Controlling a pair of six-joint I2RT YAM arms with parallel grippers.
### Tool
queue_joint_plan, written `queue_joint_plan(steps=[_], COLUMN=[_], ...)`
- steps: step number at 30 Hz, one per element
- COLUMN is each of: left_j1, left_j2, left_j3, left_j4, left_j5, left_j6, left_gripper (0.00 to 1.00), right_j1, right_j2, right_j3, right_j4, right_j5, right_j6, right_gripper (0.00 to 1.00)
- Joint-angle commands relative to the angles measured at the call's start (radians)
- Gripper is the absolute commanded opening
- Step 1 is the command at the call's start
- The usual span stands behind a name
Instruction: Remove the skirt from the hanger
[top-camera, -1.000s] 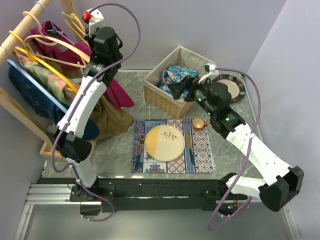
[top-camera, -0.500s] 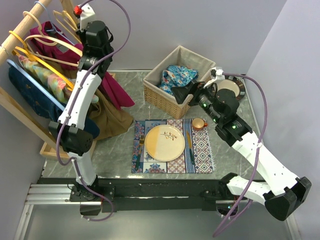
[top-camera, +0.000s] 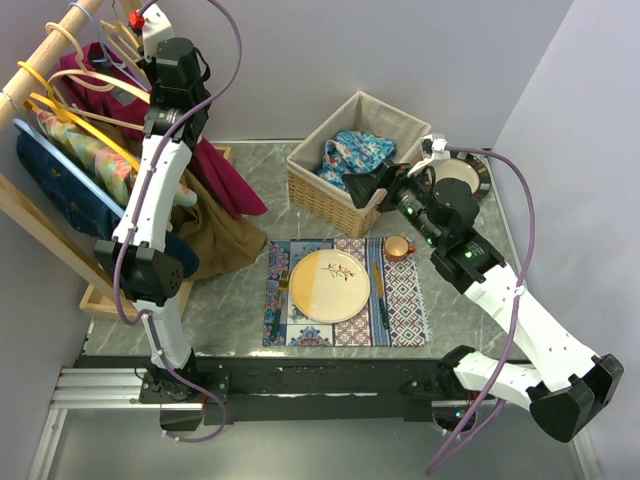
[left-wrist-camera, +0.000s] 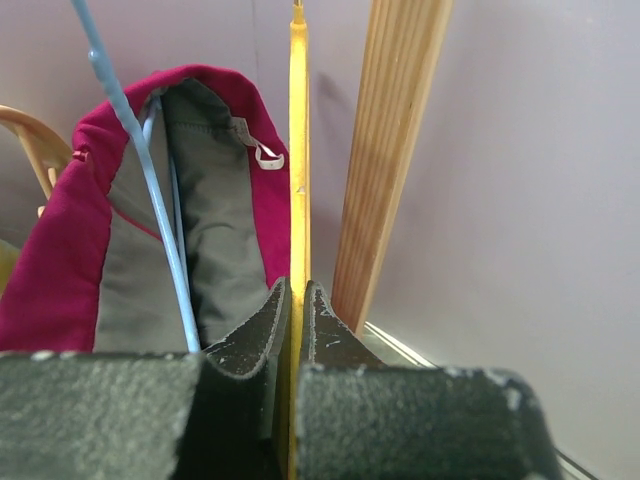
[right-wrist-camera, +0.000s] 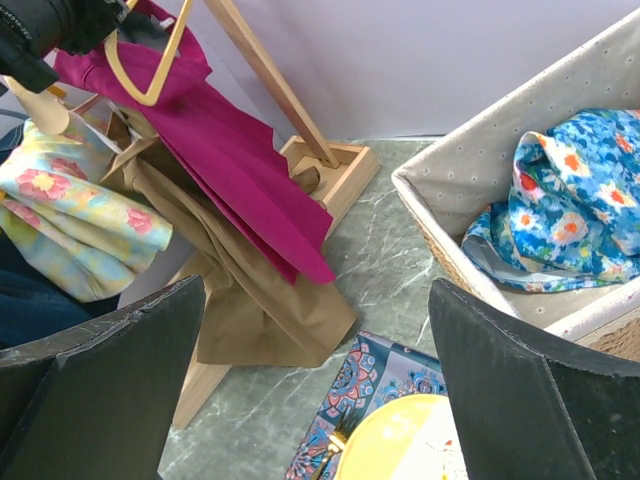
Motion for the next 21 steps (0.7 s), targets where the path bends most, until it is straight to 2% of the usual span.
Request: queue_joint_plan(steps=[1,10,17,20,21], left_j1=[0.009,0.029,0.035,0.033,0.033], left_j2=[-0.022,-0.008,-0.022,-0.042,-0.056], left_j3=[0.001,0.060,0.007,0.010,-0.007], left_j4=[-0.010,-0.040,-0.065,-0.090,-0.088], left_j5=[0.032,0.046,0.075,0.128,0.148], left_j6=[-0.043,-0.035,-0.066,-0.078,-0.081], left_gripper=[0.01,0.01,0.01,0.01,0.09], right_j1=[0.009,0.016,0.019,0.021,0.022], right_j2=[-0.019,-0.058,-0.090,-0.105,-0.108], right_j3=[-0.002,-0.009,-0.011,-0.012,-0.013], right_j4=[0.035,0.025,0.017,0.011,0.011], right_j5=[0.007,0.009,0.015,0.015,0.015], right_j6=[-0.002,0.003,0.003,0.005,0.006], right_gripper=[1.00,1.00,1.00,1.00,1.00])
